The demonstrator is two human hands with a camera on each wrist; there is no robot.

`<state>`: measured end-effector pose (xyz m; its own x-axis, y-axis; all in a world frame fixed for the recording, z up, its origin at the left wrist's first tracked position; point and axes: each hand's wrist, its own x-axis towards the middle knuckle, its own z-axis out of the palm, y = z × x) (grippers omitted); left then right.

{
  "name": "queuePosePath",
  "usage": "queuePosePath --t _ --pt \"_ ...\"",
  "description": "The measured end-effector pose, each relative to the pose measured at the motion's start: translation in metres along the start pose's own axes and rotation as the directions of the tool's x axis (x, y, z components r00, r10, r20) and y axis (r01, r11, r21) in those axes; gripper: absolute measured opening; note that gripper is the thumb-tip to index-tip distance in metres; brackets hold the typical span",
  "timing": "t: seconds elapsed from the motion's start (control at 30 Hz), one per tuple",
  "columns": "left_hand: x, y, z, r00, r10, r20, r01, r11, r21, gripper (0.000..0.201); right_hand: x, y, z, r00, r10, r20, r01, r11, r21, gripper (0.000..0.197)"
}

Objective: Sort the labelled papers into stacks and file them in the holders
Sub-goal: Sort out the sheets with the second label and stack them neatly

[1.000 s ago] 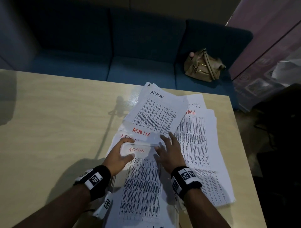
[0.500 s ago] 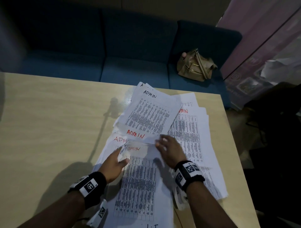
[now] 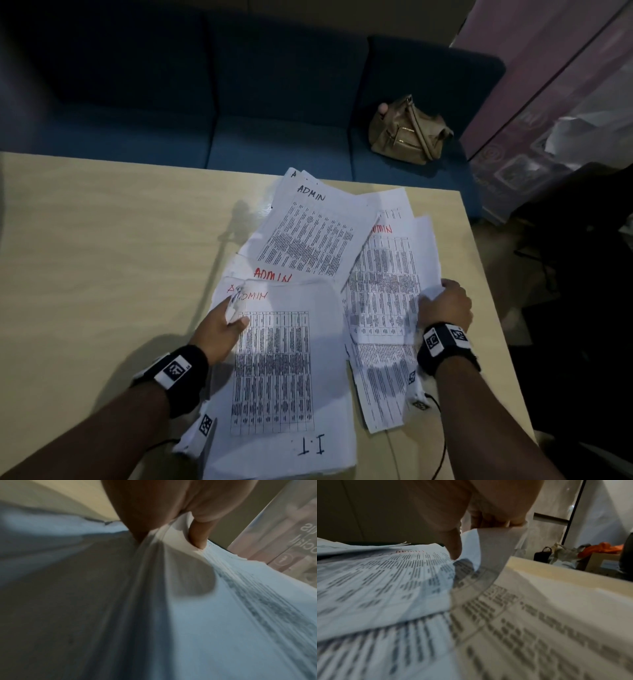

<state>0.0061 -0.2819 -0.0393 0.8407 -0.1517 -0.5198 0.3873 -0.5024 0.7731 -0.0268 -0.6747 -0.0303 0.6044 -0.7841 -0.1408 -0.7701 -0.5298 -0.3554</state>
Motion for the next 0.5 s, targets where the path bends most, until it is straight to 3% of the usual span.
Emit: queuePosePath --t 0.07,0.17,0.27,0.4,0.5 --pt "0.0 0.002 -0.002 1.0 -0.002 0.013 0.002 1.0 0.029 0.053 0.005 -0.002 -0.012 1.0 -0.008 0.005 0.008 0.995 0.097 0.027" --pt "0.001 0.001 -0.003 1.0 -0.015 0.025 0.014 1.0 0.023 0.05 0.018 0.019 -0.039 1.0 0.021 -0.018 -0.019 0.993 0.113 0.025" --pt "0.002 0.001 -0.003 0.999 -0.006 0.032 0.005 0.999 0.032 0.049 0.019 0.059 -0.059 0.991 0.042 0.128 -0.056 0.992 0.11 0.024" --pt "0.002 0.004 -0.002 0.999 -0.013 0.029 0.012 0.999 0.048 0.05 -0.007 0.092 -0.052 0.951 0.038 0.308 -0.031 0.999 -0.026 0.04" --pt "0.003 0.003 -0.002 1.0 -0.008 0.029 0.007 0.999 0.04 0.05 -0.026 0.088 -0.036 0.95 0.024 0.311 -0.019 1.0 -0.019 0.051"
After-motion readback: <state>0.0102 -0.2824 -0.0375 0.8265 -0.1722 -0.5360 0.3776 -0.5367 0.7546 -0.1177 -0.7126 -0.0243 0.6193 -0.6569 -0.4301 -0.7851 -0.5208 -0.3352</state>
